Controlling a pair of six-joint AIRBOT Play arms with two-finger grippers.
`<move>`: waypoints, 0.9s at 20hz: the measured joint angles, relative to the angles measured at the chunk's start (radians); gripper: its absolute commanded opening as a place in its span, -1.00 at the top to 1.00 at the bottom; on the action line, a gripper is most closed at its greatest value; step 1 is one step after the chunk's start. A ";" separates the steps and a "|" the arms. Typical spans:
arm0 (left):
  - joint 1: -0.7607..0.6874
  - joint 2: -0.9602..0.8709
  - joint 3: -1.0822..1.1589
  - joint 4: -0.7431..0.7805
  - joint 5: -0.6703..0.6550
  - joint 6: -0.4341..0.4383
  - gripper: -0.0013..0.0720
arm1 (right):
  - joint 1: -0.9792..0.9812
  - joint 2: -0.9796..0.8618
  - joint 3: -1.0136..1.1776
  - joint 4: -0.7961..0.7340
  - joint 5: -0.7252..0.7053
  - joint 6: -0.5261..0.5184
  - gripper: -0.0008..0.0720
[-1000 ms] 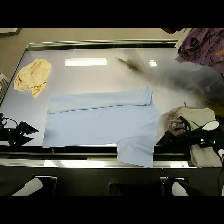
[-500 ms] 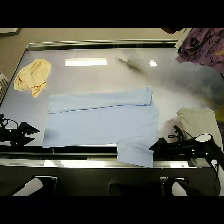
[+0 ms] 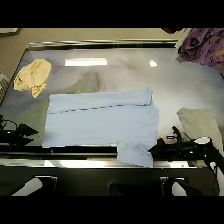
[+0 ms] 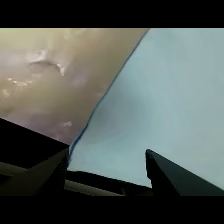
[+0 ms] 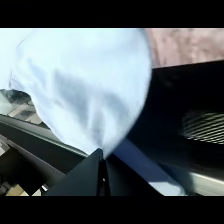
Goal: Fold the clothes and pants, and hang the long-sleeved shirts on hangers.
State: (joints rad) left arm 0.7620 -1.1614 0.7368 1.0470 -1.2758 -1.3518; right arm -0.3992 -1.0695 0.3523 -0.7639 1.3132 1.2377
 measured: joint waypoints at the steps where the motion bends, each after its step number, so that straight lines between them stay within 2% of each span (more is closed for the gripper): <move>1: 0.019 -0.005 -0.005 0.002 -0.004 0.011 -0.51 | 0.000 0.006 0.001 0.003 0.005 0.000 0.88; 5: 0.054 -0.055 -0.023 0.008 -0.024 0.042 -0.51 | 0.000 0.020 0.003 0.009 0.014 0.000 0.88; 14: -0.002 -0.169 -0.029 0.012 -0.046 0.058 -0.51 | 0.000 0.025 0.003 0.010 0.014 -0.026 0.88; 16: -0.017 -0.187 -0.029 0.009 -0.053 0.058 -0.33 | 0.000 0.025 0.003 0.009 0.012 -0.027 0.88; 18: -0.033 -0.204 -0.029 0.013 -0.053 0.058 0.22 | 0.000 0.025 0.003 0.009 0.007 -0.031 0.88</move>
State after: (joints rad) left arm 0.7288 -1.3655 0.7074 1.0599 -1.3285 -1.2938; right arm -0.3996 -1.0447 0.3550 -0.7551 1.3205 1.2072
